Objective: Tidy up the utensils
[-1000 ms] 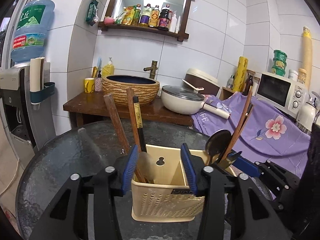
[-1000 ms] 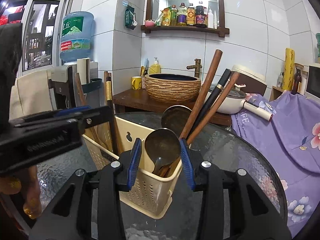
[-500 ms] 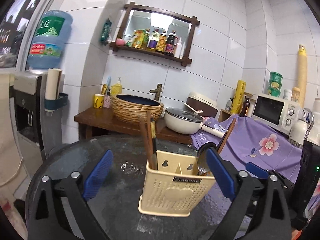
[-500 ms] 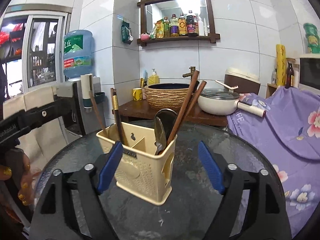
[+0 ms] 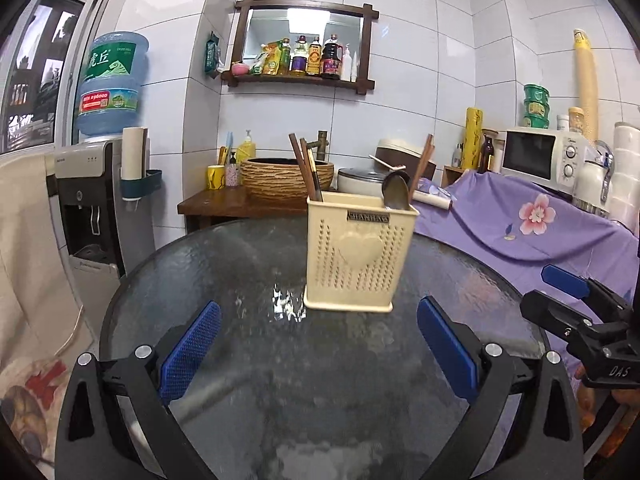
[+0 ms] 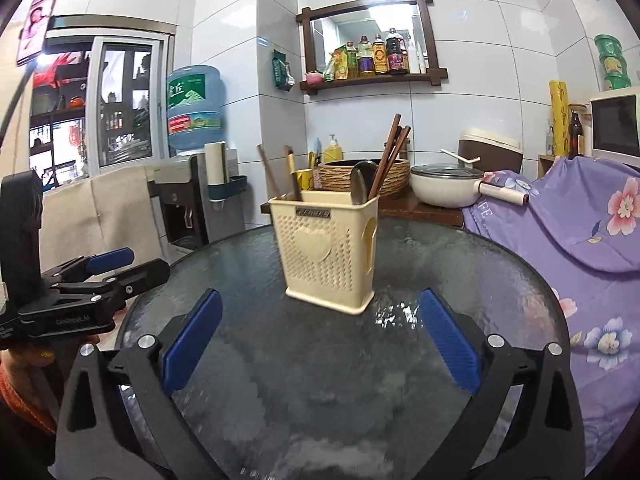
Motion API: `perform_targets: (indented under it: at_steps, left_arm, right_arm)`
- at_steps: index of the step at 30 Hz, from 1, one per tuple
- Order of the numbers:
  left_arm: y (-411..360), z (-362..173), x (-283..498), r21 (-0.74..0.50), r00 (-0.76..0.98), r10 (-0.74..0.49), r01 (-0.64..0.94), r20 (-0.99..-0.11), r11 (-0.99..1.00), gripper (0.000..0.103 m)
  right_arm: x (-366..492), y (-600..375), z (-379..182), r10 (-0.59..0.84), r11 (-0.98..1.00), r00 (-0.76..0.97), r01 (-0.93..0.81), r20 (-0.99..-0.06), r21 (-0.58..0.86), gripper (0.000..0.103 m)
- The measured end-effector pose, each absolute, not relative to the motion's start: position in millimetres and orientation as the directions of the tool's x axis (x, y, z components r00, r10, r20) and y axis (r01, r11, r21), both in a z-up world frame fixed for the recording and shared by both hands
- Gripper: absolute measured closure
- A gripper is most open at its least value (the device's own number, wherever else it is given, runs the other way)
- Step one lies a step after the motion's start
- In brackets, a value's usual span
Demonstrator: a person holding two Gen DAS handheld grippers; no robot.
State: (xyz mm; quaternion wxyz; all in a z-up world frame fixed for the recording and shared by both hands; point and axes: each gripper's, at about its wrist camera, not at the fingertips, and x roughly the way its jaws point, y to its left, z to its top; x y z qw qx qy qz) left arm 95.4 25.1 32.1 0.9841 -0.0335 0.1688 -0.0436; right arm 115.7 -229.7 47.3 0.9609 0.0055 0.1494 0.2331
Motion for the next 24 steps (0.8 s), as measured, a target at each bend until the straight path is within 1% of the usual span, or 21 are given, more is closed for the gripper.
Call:
perform_targets:
  at_steps: [7,9,12,18,24]
  left_arm:
    - [29.8,13.1,40.2,-0.112,0.935,-0.105,0.071,-0.339,0.991,0.006]
    - [32.8,14.3,29.3,-0.136,0.938,-0.097,0.055,-0.331,0.989,0.006]
    - [34.9,17.9,16.2,-0.172,0.942,-0.126,0.075,-0.310,0.982,0.006]
    - [23.3,26.6,-0.5,-0.133,0.955,-0.120,0.087,-0.271,0.987,0.006]
    - [19.0,27.9,-8.6,-0.122,0.959,-0.121,0.092,-0.256,0.988,0.006]
  right_arm:
    - [49.0,-247.6,44.5,0.473,0.879,0.851,-0.472,-0.230,0.061,0.006]
    - [36.5,-250.5,47.0,0.489,0.871,0.845,-0.488,-0.217,0.060,0.006]
    - [19.6,-248.7,47.4,0.501,0.863,0.841,-0.503,-0.207,0.044,0.006]
    - [6.6,-246.7,48.9,0.516,0.854,0.833,-0.519,-0.201,0.040,0.006]
    - [3.9,-254.7,49.7,0.510,0.859,0.837,-0.510,-0.198,0.053,0.006]
